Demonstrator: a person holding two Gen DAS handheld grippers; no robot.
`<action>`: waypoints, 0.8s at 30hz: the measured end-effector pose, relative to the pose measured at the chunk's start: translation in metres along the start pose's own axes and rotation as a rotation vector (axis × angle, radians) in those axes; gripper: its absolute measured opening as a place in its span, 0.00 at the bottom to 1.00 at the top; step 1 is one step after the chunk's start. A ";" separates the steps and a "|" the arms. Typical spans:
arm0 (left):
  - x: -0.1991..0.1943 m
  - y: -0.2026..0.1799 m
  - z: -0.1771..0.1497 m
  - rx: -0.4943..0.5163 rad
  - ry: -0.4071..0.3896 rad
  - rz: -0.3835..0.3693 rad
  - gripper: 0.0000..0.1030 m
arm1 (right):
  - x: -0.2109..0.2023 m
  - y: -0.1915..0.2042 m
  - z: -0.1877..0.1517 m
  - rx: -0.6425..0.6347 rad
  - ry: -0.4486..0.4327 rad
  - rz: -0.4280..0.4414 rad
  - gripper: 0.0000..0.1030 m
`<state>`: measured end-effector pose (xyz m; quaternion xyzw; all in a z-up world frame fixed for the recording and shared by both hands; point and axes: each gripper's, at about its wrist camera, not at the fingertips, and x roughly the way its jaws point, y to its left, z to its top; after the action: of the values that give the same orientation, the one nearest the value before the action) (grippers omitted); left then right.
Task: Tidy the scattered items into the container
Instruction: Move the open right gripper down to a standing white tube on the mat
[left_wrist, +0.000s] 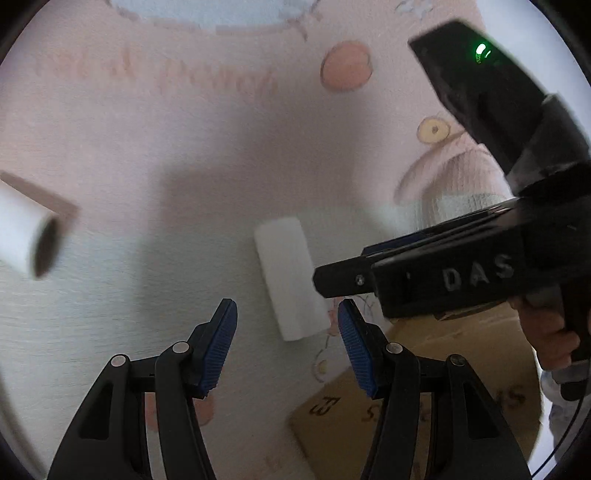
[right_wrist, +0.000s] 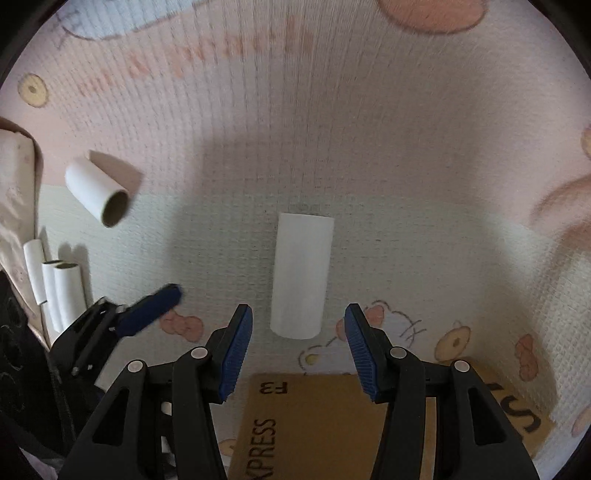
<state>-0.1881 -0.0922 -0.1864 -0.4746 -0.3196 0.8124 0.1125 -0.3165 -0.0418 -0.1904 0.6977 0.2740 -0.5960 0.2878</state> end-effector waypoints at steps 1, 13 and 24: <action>0.006 0.002 0.000 -0.020 0.009 -0.015 0.59 | 0.005 -0.001 0.003 -0.011 0.015 -0.002 0.48; 0.046 0.016 0.009 -0.153 0.020 -0.095 0.54 | 0.036 -0.024 0.029 0.081 0.088 0.125 0.50; 0.064 0.011 0.009 -0.157 0.049 -0.106 0.42 | 0.067 -0.026 0.051 0.100 0.181 0.171 0.51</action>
<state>-0.2273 -0.0732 -0.2347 -0.4841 -0.4041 0.7659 0.1254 -0.3608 -0.0588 -0.2648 0.7831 0.2081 -0.5167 0.2765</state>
